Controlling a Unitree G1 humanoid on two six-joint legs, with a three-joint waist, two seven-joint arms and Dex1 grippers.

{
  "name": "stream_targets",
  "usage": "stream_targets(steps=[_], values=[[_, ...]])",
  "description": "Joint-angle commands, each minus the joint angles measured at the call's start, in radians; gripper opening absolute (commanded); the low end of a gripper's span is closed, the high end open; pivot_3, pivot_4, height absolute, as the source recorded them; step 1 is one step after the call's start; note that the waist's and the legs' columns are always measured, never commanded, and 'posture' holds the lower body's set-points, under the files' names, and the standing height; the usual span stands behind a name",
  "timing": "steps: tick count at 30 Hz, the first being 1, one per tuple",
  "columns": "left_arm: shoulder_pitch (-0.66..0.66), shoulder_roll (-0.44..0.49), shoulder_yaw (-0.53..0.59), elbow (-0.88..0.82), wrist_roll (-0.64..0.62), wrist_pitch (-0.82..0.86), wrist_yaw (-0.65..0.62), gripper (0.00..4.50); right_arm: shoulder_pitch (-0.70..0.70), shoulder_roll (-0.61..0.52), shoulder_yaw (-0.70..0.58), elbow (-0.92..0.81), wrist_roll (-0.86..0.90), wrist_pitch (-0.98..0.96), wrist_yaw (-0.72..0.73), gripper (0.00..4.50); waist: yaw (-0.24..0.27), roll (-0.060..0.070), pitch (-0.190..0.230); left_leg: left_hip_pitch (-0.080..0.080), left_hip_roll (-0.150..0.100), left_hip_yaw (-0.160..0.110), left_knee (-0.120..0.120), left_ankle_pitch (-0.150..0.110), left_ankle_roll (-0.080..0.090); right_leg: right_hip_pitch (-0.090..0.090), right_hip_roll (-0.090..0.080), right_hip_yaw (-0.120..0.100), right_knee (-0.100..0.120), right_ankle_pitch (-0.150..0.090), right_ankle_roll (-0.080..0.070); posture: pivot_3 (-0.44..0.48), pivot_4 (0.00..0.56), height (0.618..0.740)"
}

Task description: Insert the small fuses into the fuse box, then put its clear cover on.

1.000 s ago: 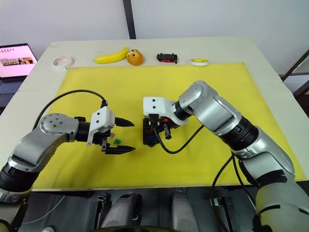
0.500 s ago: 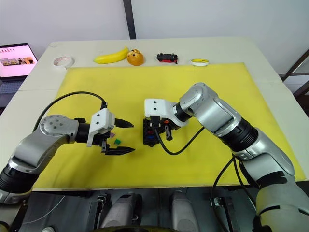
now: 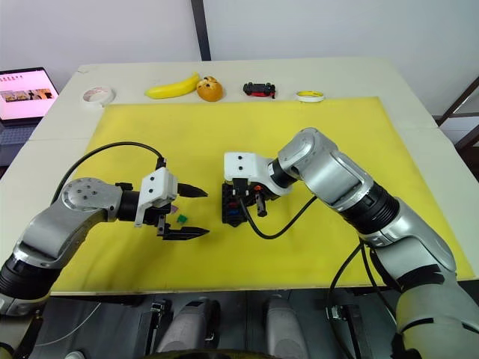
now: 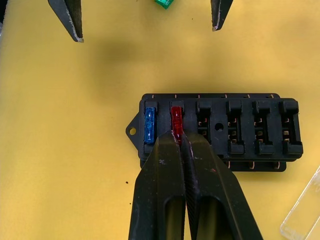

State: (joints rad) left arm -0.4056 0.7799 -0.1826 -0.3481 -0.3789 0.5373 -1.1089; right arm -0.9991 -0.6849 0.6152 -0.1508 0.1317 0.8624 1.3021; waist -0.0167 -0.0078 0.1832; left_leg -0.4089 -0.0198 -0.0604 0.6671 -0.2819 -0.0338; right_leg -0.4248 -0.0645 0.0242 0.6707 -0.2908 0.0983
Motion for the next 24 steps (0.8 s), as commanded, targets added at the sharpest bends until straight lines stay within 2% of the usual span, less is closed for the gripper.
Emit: stream_targets(steps=[1, 24], values=[[-0.004, -0.003, -0.001, -0.011, 0.007, -0.016, 0.000, 4.45, -0.030, 0.004, -0.028, 0.004, -0.006, -0.002, -0.005, 0.00, 0.000, 0.000, 0.000, 0.000, 0.000, 0.000, 0.000, 0.000, 0.000, 0.000, 0.000, 0.000, 0.000, 0.000, 0.000, 0.000, 0.150, 0.740], [-0.007, -0.007, -0.003, -0.020, 0.007, -0.010, 0.004, 4.45, -0.062, 0.007, -0.043, -0.002, 0.022, 0.022, 0.003, 0.00, 0.000, 0.000, 0.000, 0.000, 0.000, 0.000, 0.000, 0.000, 0.000, 0.000, 0.000, 0.000, 0.000, 0.000, 0.000, 0.000, 0.150, 0.740]])
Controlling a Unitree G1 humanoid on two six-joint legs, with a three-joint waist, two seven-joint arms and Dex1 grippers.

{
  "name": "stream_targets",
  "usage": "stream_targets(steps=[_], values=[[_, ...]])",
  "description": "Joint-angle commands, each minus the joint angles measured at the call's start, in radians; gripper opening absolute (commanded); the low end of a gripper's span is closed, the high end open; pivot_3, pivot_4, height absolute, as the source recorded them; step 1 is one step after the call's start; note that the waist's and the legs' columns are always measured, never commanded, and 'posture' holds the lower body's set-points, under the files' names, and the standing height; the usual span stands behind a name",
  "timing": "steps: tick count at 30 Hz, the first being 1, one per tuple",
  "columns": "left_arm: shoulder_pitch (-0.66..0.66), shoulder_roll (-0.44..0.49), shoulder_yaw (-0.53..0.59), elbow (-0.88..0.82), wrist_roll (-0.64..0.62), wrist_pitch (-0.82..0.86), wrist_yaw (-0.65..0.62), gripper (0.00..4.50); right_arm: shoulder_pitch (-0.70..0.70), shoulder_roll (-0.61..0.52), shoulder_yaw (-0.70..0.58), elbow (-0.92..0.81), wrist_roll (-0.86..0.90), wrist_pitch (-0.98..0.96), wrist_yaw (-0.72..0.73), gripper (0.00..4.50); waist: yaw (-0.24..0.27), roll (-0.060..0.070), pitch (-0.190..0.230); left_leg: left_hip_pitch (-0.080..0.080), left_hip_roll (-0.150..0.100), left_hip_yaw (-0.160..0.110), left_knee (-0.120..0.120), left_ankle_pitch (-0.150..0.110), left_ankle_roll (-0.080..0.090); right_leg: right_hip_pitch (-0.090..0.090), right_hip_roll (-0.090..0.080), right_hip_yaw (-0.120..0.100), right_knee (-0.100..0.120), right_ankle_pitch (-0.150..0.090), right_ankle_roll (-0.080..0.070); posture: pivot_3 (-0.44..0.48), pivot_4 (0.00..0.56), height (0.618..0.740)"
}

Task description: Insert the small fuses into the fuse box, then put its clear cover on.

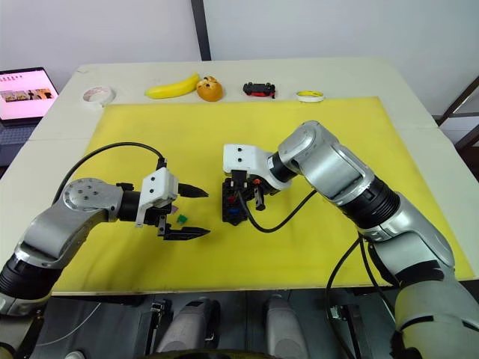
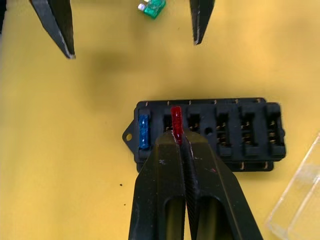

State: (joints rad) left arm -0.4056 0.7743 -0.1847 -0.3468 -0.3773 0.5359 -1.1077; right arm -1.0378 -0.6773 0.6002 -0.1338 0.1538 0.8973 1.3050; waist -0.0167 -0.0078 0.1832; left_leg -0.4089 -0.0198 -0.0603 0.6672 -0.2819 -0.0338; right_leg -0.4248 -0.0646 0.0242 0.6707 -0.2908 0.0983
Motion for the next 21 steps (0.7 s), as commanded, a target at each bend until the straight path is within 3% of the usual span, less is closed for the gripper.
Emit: stream_targets(steps=[1, 21], values=[[-0.006, -0.001, -0.001, -0.022, 0.005, -0.008, 0.003, 4.45, -0.021, -0.002, -0.024, -0.018, -0.004, -0.017, -0.001, 0.00, 0.000, 0.000, 0.000, 0.000, 0.000, 0.000, 0.000, 0.000, 0.000, 0.000, 0.000, 0.000, 0.000, 0.000, 0.000, 0.000, 0.150, 0.740], [-0.009, 0.001, 0.001, -0.028, 0.000, 0.001, 0.005, 4.45, 0.018, -0.002, 0.000, -0.016, -0.026, -0.031, -0.009, 0.00, 0.000, 0.000, 0.000, 0.000, 0.000, 0.000, 0.000, 0.000, 0.000, 0.000, 0.000, 0.000, 0.000, 0.000, 0.000, 0.000, 0.150, 0.740]])
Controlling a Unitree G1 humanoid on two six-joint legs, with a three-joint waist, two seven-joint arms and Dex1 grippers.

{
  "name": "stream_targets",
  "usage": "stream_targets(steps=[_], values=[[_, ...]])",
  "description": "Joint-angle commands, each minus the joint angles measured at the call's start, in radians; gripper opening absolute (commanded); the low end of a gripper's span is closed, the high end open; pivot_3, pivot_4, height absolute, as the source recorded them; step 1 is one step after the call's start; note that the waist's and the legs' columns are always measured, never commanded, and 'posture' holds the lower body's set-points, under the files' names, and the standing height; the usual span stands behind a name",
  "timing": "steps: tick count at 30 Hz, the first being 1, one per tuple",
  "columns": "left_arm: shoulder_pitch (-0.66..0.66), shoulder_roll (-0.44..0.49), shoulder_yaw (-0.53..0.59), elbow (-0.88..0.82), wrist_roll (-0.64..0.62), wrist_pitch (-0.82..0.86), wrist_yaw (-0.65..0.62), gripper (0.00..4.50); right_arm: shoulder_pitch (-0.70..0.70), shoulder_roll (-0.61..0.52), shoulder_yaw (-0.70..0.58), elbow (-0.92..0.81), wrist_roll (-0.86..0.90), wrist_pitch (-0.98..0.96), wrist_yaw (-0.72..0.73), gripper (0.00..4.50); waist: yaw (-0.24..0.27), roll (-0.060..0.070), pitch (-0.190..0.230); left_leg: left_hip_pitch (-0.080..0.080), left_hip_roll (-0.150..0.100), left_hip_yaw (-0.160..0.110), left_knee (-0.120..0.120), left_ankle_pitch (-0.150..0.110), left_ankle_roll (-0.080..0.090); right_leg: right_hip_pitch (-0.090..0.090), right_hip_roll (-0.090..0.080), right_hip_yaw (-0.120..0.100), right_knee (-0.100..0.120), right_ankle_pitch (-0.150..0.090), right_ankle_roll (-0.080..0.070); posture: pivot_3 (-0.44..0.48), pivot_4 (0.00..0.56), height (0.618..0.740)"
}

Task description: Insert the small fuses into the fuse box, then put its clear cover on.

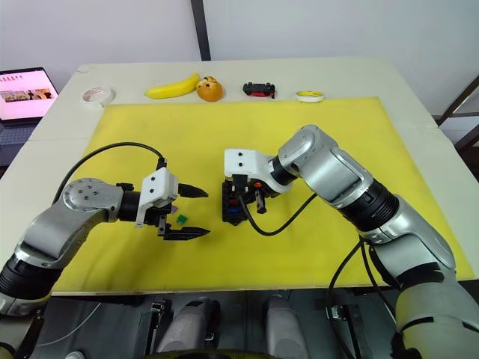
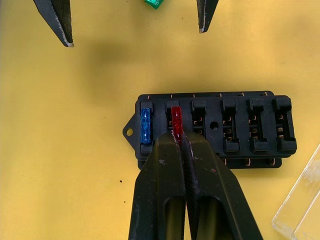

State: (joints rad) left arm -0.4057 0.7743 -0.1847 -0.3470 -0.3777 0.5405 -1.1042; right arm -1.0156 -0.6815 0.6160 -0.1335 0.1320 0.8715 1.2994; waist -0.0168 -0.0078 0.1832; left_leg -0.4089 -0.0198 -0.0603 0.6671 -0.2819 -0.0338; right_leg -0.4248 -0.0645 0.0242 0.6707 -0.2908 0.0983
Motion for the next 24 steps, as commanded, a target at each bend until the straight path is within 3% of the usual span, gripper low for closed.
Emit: stream_targets(steps=[1, 24], values=[[-0.009, 0.001, 0.001, -0.028, 0.000, -0.003, 0.001, 4.45, -0.004, 0.003, -0.015, -0.015, -0.005, -0.005, -0.004, 0.00, 0.000, 0.000, 0.000, 0.000, 0.000, 0.000, 0.000, 0.000, 0.000, 0.000, 0.000, 0.000, 0.000, 0.000, 0.000, 0.000, 0.150, 0.740], [-0.011, 0.002, 0.002, -0.030, 0.000, 0.001, 0.003, 4.45, 0.004, 0.006, 0.026, -0.007, -0.037, -0.004, -0.011, 0.00, 0.000, 0.000, 0.000, 0.000, 0.000, 0.000, 0.000, 0.000, 0.000, 0.000, 0.000, 0.000, 0.000, 0.000, 0.000, 0.000, 0.150, 0.740]])
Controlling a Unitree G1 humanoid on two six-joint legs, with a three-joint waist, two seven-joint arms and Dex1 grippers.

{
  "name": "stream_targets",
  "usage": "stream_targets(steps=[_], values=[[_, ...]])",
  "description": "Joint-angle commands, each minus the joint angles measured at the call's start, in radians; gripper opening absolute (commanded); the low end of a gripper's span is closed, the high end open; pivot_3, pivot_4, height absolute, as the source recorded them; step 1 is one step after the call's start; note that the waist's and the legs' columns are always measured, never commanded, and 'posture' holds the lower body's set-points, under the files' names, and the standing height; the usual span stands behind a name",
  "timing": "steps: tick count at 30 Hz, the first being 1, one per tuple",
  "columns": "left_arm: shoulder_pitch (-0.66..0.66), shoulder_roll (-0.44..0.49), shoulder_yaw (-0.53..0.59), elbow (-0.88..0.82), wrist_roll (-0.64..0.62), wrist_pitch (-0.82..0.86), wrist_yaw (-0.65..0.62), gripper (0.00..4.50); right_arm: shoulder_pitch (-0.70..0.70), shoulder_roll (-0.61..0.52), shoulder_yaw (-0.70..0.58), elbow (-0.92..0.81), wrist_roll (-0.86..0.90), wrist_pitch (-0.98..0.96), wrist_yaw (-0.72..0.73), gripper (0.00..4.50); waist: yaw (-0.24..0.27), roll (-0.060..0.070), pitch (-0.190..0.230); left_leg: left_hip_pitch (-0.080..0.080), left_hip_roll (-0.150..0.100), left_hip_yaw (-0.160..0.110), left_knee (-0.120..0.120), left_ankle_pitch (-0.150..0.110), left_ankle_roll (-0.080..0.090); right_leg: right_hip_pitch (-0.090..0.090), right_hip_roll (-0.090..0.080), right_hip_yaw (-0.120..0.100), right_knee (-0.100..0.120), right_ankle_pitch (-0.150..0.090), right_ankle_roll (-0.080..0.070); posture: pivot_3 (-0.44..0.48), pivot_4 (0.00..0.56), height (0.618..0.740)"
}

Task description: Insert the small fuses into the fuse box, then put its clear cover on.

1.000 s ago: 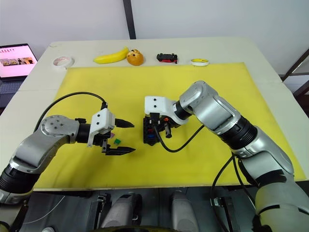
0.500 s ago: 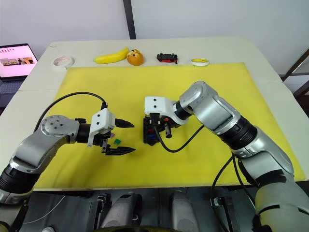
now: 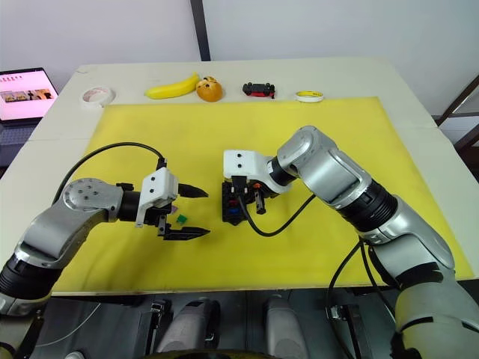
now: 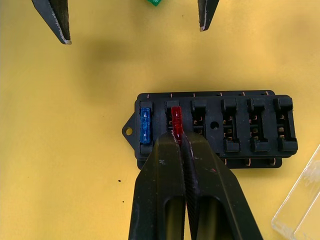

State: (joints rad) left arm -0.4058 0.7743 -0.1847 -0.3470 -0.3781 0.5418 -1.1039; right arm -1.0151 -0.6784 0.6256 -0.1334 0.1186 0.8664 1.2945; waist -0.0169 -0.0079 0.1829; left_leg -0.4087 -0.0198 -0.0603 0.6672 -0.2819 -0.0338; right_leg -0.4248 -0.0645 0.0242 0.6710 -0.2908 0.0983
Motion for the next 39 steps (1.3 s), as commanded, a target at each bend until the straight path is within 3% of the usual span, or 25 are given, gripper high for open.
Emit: stream_targets(steps=[1, 19, 23, 39], values=[[-0.011, 0.001, 0.002, -0.030, 0.000, -0.001, 0.003, 4.45, 0.004, 0.003, 0.016, -0.009, -0.023, 0.002, -0.006, 0.00, 0.000, 0.000, 0.000, 0.000, 0.000, 0.000, 0.000, 0.000, 0.000, 0.000, 0.000, 0.000, 0.000, 0.000, 0.000, 0.000, 0.150, 0.740], [-0.017, -0.004, -0.003, -0.027, 0.004, -0.005, 0.004, 4.45, -0.014, 0.005, -0.014, -0.019, 0.000, 0.015, 0.005, 0.00, 0.000, 0.000, 0.000, 0.000, 0.000, 0.000, 0.000, 0.000, 0.000, 0.000, 0.000, 0.000, 0.000, 0.000, 0.000, 0.000, 0.150, 0.740], [-0.016, -0.004, -0.002, -0.027, 0.004, -0.004, 0.005, 4.50, -0.013, 0.006, -0.013, -0.025, 0.002, 0.019, 0.006, 1.41, 0.000, 0.000, 0.000, 0.000, 0.000, 0.000, 0.000, 0.000, 0.000, 0.000, 0.000, 0.000, 0.000, 0.000, 0.000, 0.000, 0.150, 0.740], [-0.016, -0.004, -0.002, -0.027, 0.003, -0.003, 0.007, 4.50, -0.035, 0.010, -0.037, -0.021, 0.012, 0.030, 0.002, 1.41, 0.000, 0.000, 0.000, 0.000, 0.000, 0.000, 0.000, 0.000, 0.000, 0.000, 0.000, 0.000, 0.000, 0.000, 0.000, 0.000, 0.150, 0.740]])
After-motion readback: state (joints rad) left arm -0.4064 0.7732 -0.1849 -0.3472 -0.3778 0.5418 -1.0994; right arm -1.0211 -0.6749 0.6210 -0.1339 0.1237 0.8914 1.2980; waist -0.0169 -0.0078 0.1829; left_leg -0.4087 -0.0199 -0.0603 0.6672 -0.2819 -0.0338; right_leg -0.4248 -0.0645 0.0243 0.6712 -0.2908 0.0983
